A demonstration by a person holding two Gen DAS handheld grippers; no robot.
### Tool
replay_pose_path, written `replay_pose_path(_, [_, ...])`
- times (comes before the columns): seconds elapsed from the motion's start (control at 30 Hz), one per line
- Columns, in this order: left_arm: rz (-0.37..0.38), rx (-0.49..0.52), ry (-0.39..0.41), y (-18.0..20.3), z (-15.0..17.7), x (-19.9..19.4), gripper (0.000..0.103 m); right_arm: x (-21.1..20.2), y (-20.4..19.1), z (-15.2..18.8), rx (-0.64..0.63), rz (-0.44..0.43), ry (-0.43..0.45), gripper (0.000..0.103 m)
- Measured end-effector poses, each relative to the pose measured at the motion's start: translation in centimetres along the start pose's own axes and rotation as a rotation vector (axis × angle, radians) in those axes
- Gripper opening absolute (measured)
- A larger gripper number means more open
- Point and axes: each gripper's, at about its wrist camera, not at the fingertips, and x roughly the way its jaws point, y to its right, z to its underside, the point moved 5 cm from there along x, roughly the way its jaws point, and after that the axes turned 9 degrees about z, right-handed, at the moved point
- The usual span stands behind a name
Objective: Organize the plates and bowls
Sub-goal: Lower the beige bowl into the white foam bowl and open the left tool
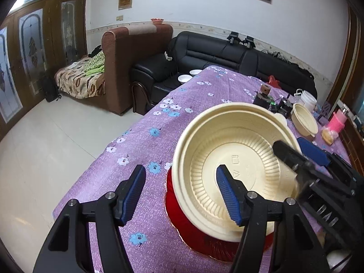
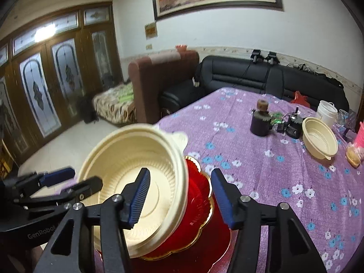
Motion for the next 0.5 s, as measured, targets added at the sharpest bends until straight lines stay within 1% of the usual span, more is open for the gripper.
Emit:
replay_pose_path(0.07, [0.006, -0.008, 0.012, -0.1, -0.1, -0.5, 0.068, -0.6, 0.4, -0.8, 0.023, 0.003, 0.027, 0.065])
replay_pose_path(0.2, [0.016, -0.009, 0.014, 0.0, -0.2, -0.6, 0.068, 0.0, 0.3, -2.2, 0.026, 0.022, 0.019, 0.065])
replay_pose_path(0.27, [0.021, -0.006, 0.010, 0.0, -0.1, -0.6, 0.068, 1.3, 0.3, -2.8, 0.029, 0.032, -0.019, 0.065])
replay_pose_path(0.33, [0.027, -0.004, 0.008, 0.1, 0.1, -0.7, 0.068, 2.8, 0.8, -3.1, 0.065, 0.032, -0.067, 0.065])
replay_pose_path(0.43, [0.033, -0.002, 0.006, -0.1, 0.2, -0.9, 0.068, 4.5, 1.8, -2.7, 0.142, 0.001, -0.142, 0.065])
replay_pose_path(0.5, [0.041, -0.001, 0.008, -0.1, 0.3, -1.1, 0.070, 5.1, 2.1, -2.2, 0.162, -0.004, -0.167, 0.065])
